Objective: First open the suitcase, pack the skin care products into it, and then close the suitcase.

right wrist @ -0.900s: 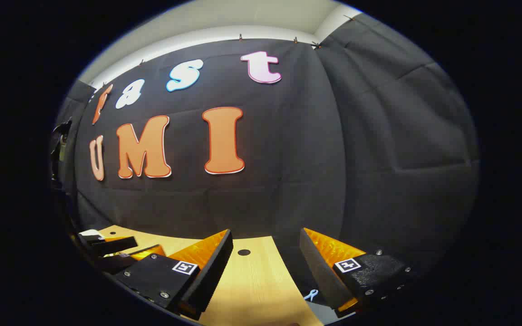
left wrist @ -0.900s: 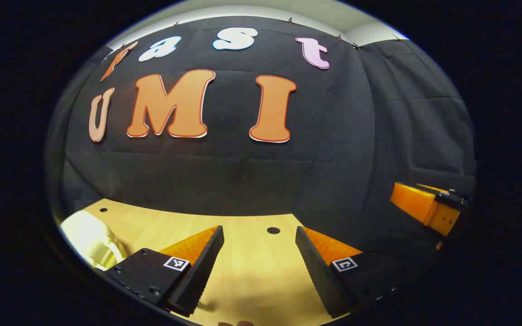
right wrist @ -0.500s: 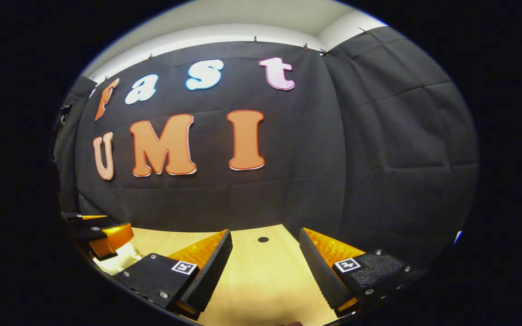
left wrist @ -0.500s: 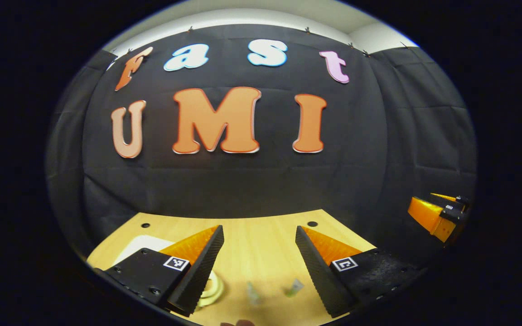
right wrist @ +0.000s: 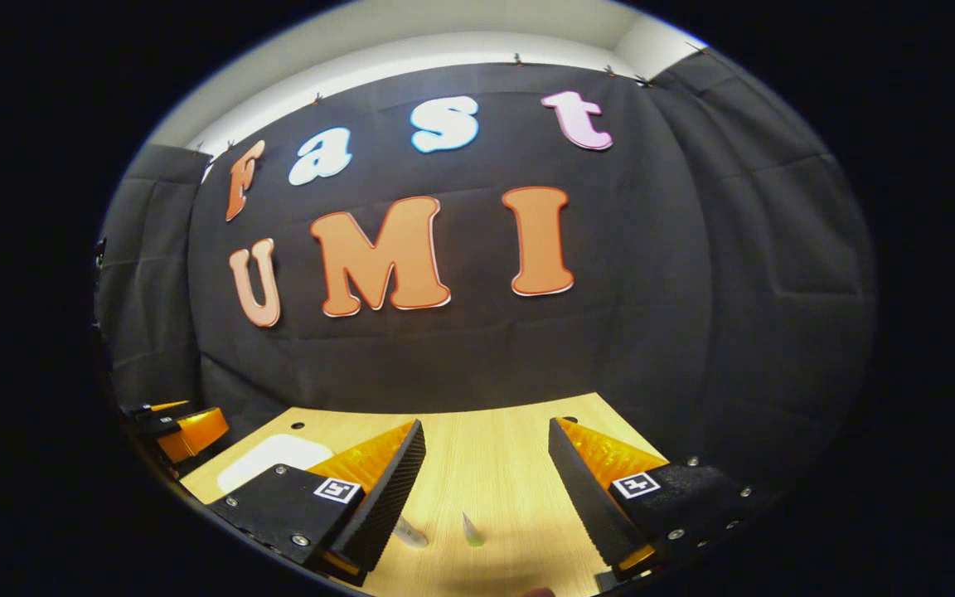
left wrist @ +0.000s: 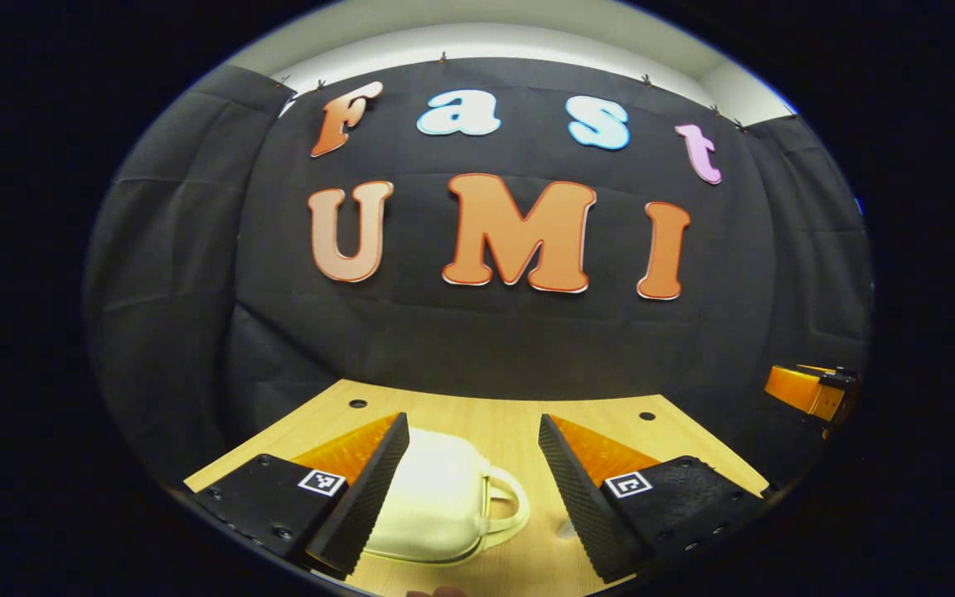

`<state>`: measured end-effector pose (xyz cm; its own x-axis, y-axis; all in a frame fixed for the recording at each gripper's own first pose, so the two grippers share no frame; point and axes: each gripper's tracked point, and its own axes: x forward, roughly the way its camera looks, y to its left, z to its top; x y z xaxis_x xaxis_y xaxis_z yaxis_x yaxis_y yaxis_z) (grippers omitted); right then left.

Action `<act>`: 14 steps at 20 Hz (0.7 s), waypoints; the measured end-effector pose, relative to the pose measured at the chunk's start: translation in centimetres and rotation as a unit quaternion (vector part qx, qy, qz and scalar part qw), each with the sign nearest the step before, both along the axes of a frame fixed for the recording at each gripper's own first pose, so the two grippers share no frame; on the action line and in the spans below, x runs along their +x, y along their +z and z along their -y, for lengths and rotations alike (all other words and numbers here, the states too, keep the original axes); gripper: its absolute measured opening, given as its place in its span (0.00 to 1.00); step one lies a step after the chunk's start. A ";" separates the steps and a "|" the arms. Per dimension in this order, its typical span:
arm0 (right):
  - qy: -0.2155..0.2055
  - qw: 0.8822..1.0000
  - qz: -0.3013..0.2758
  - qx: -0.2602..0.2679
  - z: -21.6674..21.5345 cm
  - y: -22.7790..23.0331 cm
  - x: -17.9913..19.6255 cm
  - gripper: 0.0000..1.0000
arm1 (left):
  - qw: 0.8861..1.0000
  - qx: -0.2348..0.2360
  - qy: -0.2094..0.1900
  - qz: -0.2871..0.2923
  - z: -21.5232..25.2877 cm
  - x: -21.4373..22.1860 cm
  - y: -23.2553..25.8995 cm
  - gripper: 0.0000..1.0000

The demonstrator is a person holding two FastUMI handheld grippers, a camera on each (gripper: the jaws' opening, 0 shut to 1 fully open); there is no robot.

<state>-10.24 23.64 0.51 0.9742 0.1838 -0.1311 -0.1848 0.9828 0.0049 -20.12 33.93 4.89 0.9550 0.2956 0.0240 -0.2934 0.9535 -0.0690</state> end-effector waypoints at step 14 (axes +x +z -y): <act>0.049 0.998 -0.031 -0.032 -0.9 -2.7 1.5 0.95 | 0.997 0.062 0.017 -0.033 0.8 1.9 -1.6 0.98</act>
